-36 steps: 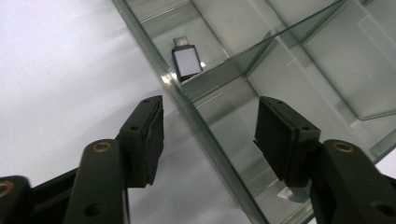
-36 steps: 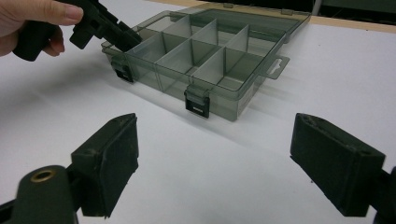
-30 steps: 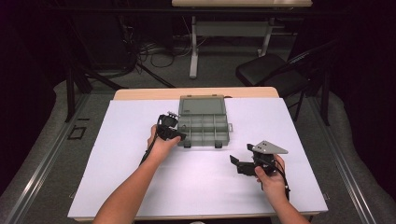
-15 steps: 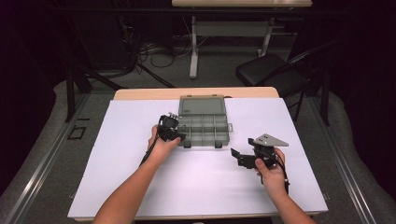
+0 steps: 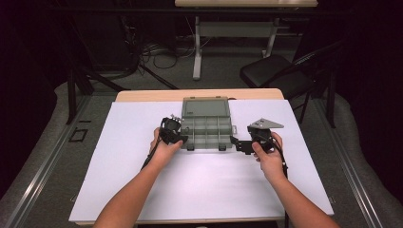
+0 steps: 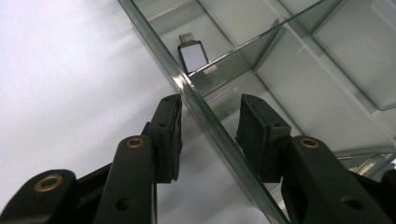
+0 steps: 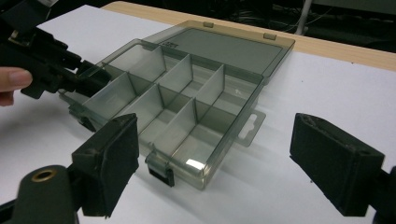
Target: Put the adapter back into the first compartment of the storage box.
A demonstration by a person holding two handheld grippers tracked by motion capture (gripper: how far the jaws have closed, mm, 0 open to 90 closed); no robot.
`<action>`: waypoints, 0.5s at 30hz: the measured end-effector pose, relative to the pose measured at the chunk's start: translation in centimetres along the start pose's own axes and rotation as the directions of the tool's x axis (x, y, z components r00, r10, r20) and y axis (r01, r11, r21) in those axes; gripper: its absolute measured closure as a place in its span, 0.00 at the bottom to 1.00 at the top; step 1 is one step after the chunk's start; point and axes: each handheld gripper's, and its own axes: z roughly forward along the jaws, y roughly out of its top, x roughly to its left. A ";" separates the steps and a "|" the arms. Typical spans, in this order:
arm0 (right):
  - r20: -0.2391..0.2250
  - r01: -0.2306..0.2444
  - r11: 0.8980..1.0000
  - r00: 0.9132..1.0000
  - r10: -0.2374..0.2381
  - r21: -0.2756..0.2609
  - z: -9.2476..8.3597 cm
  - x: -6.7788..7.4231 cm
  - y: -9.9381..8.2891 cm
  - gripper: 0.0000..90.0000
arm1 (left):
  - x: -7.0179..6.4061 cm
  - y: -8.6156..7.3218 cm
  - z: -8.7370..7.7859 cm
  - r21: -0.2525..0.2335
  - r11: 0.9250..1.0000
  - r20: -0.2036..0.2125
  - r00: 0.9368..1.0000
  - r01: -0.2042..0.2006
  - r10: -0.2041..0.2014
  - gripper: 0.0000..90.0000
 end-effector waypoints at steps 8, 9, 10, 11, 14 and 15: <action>0.013 -0.013 0.999 1.000 0.013 0.037 1.6 -0.9 2.0 0.17 | 0.0 -0.1 0.0 -0.006 1.000 -0.003 1.000 0.004 -0.004 0.69; 0.011 -0.017 0.999 1.000 0.017 0.039 1.8 -1.1 2.3 0.17 | 0.0 -0.1 0.0 -0.006 1.000 -0.003 1.000 0.004 -0.004 0.69; 0.013 -0.018 0.999 1.000 0.017 0.042 2.0 -1.3 2.6 0.17 | 0.0 -0.1 0.0 -0.005 1.000 -0.003 1.000 0.002 -0.002 0.69; 0.017 -0.023 0.999 1.000 0.023 0.046 2.1 -1.5 2.9 0.17 | 0.0 -0.1 0.0 -0.005 1.000 -0.004 1.000 0.001 -0.001 0.69; 0.020 -0.040 0.998 0.999 0.039 0.048 2.4 -2.1 3.9 0.18 | 0.0 -0.1 -0.1 -0.004 1.000 -0.007 1.000 -0.003 0.003 0.69; 0.022 -0.048 0.998 0.999 0.047 0.050 2.5 -2.3 4.3 0.18 | 0.0 -0.1 -0.1 -0.004 1.000 -0.008 1.000 -0.004 0.004 0.69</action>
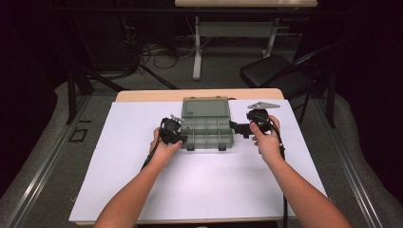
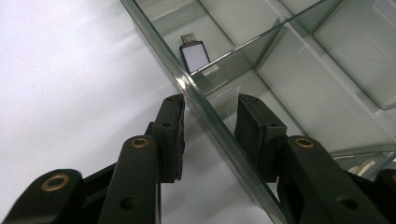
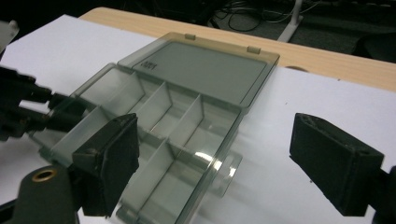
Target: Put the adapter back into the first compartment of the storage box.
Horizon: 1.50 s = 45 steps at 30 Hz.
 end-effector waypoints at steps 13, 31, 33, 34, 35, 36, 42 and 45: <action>0.064 0.022 0.999 0.998 -0.025 0.045 1.8 -1.1 3.0 0.18 | -0.1 0.0 0.0 -0.003 1.000 -0.006 1.000 -0.004 0.004 0.69; 0.113 0.021 0.992 0.993 -0.035 0.122 5.0 -1.8 5.3 0.18 | 0.0 -0.1 0.0 -0.006 1.000 -0.005 1.000 -0.003 0.003 0.69; 0.114 0.019 0.993 0.993 -0.033 0.118 5.4 -1.9 5.4 0.19 | -0.1 -0.1 0.0 -0.004 1.000 -0.007 1.000 -0.003 0.003 0.69; 0.113 0.006 0.992 0.993 -0.020 0.125 5.7 -2.0 5.5 0.19 | -0.1 -0.1 0.0 -0.004 1.000 -0.006 1.000 -0.002 0.002 0.69; 0.116 0.005 0.992 0.993 -0.020 0.129 5.9 -2.1 5.5 0.19 | 0.0 0.0 0.0 -0.002 1.000 0.005 1.000 -0.004 0.004 0.69; 0.121 0.004 0.991 0.992 -0.021 0.136 6.2 -2.1 5.5 0.19 | 0.0 0.0 0.0 -0.003 1.000 0.003 1.000 -0.003 0.003 0.69; 0.127 0.012 0.987 0.991 -0.032 0.158 7.6 -2.1 5.8 0.20 | 0.0 -0.1 0.0 -0.006 1.000 -0.001 1.000 0.000 0.000 0.70; 0.116 0.017 0.983 0.992 -0.039 0.182 8.4 -2.1 6.0 0.20 | 0.0 -0.1 0.0 -0.008 1.000 -0.001 1.000 0.000 0.000 0.70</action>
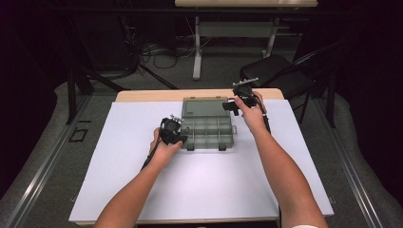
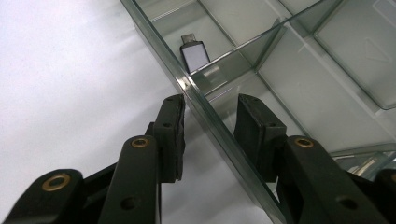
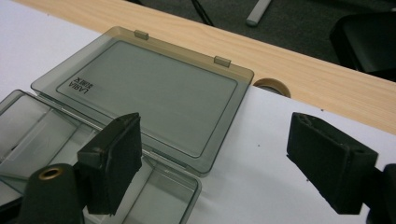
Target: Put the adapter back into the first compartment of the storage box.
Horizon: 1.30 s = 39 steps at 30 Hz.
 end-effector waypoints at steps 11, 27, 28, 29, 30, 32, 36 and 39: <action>0.001 -0.068 0.997 0.998 0.068 0.029 2.5 -0.7 0.1 0.20 | 0.0 0.0 0.0 -0.002 1.000 -0.001 1.000 0.004 -0.004 0.70; -0.043 -0.085 0.994 0.995 0.088 0.063 5.4 -0.3 1.8 0.21 | -0.1 -0.2 0.0 -0.012 1.000 -0.009 1.000 0.017 -0.017 0.70; -0.042 -0.084 0.994 0.995 0.087 0.072 5.7 -0.3 1.7 0.21 | -0.1 -0.2 0.0 -0.012 1.000 -0.008 1.000 0.016 -0.016 0.70; -0.035 -0.079 0.993 0.996 0.082 0.083 6.1 -0.1 1.5 0.21 | -0.1 -0.2 0.0 -0.012 1.000 -0.007 1.000 0.016 -0.016 0.70; -0.034 -0.080 0.992 0.996 0.084 0.101 6.3 0.0 1.4 0.21 | -0.1 -0.1 0.0 -0.013 1.000 -0.006 1.000 0.015 -0.015 0.70; -0.059 -0.089 0.991 0.994 0.095 0.103 6.8 0.1 0.9 0.20 | -0.1 -0.1 0.0 -0.012 1.000 -0.006 1.000 0.014 -0.014 0.70; -0.066 -0.097 0.985 0.992 0.107 0.141 7.6 0.7 0.4 0.19 | -0.1 -0.2 0.0 -0.013 1.000 -0.008 1.000 0.019 -0.019 0.70; -0.066 -0.113 0.985 0.990 0.123 0.128 7.8 0.9 0.0 0.18 | -0.1 -0.2 0.0 -0.014 1.000 -0.009 1.000 0.019 -0.019 0.70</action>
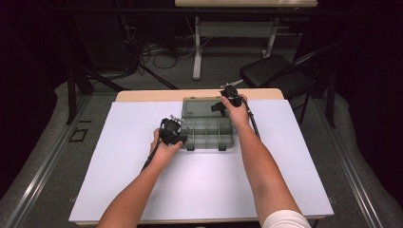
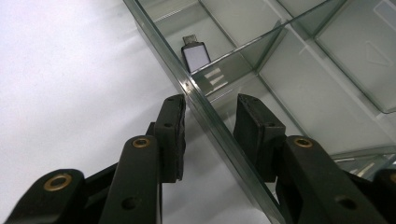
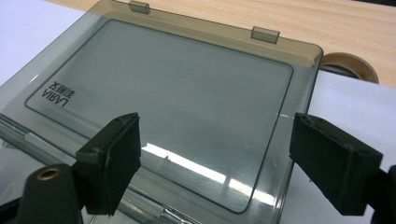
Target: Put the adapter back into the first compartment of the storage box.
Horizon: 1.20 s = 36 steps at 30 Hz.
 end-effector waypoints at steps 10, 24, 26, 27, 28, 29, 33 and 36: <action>0.036 -0.036 0.999 0.999 0.036 0.007 0.3 -0.3 -0.5 0.19 | 0.0 0.0 0.0 0.000 1.000 -0.001 1.000 -0.002 0.002 0.70; -0.010 -0.077 0.996 0.997 0.077 0.045 0.8 -1.0 -1.3 0.18 | 0.0 0.0 0.0 -0.002 1.000 -0.003 1.000 -0.002 0.002 0.70; -0.013 -0.083 0.995 0.996 0.083 0.048 0.9 -1.1 -1.4 0.17 | 0.0 0.0 0.0 -0.002 1.000 -0.003 1.000 -0.002 0.002 0.70; -0.011 -0.085 0.995 0.996 0.086 0.052 0.9 -1.1 -1.4 0.17 | 0.0 0.0 0.0 -0.002 1.000 -0.003 1.000 -0.002 0.002 0.70; -0.012 -0.091 0.994 0.996 0.092 0.053 0.9 -1.1 -1.4 0.17 | 0.0 0.0 0.0 -0.002 1.000 -0.003 1.000 -0.001 0.001 0.70; -0.022 -0.098 0.994 0.995 0.099 0.041 1.0 -1.1 -1.5 0.17 | 0.0 0.0 0.0 -0.002 1.000 -0.003 1.000 -0.002 0.002 0.70; -0.024 -0.098 0.994 0.995 0.099 0.043 1.0 -1.2 -1.5 0.16 | 0.0 0.0 0.0 -0.002 1.000 -0.003 1.000 -0.002 0.002 0.70; -0.029 -0.104 0.993 0.994 0.106 0.061 1.1 -1.3 -1.5 0.15 | 0.0 0.0 0.0 -0.004 1.000 -0.003 1.000 -0.001 0.001 0.70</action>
